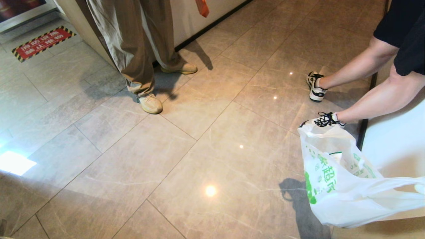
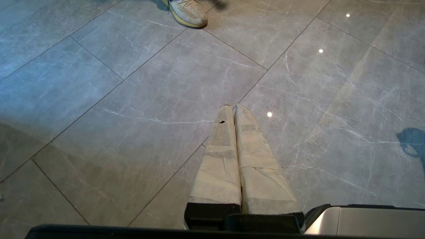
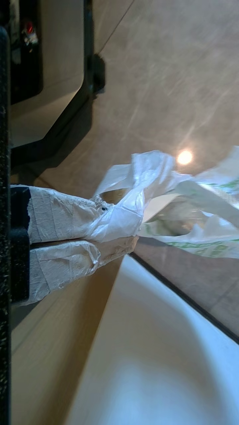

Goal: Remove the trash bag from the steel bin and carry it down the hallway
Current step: Put the trash bag at the door

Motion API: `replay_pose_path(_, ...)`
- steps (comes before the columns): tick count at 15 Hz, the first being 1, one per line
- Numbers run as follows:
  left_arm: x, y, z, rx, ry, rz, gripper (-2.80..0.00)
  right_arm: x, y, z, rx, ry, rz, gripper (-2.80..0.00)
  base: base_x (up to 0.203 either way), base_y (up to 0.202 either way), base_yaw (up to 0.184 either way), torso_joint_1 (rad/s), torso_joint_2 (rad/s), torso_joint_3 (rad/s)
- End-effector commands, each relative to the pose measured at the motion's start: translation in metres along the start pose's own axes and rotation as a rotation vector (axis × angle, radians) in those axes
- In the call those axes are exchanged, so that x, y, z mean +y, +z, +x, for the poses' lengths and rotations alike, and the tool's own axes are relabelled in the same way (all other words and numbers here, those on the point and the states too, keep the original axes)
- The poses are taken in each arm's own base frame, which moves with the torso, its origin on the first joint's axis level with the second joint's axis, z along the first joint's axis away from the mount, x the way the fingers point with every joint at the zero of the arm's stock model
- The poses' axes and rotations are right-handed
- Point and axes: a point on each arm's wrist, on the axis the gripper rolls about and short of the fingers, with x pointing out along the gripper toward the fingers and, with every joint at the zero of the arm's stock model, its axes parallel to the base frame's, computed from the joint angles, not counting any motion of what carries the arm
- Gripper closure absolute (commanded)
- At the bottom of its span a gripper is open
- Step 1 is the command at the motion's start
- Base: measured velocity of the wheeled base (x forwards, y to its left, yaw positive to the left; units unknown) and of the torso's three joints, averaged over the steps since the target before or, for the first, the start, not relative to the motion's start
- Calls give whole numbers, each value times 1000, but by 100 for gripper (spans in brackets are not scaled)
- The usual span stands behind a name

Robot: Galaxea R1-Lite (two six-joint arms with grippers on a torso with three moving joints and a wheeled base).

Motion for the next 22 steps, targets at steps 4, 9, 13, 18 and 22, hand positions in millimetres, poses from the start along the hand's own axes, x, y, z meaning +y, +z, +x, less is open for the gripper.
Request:
replay_pose_path(4,0,0,0,0,0,-1,0,8,6,70,132,11,-79,0,0,0,0,0,0,0)
replay_pose_path(9,0,0,0,2,0,-1,0,31,0,164,177,19,-191,0,0,0,0,0,0,0)
replay_pose_path(13,0,0,0,0,2,-1,0,48,-3,193,121,15,-226,0,0,0,0,0,0,0)
replay_pose_path(18,0,0,0,0,2,-1,0,56,-3,201,93,29,-231,-280,0,0,0,0,0,0)
replay_pose_path(22,0,0,0,0,0,-1,0,59,2,192,66,43,-238,-280,0,0,0,0,0,0)
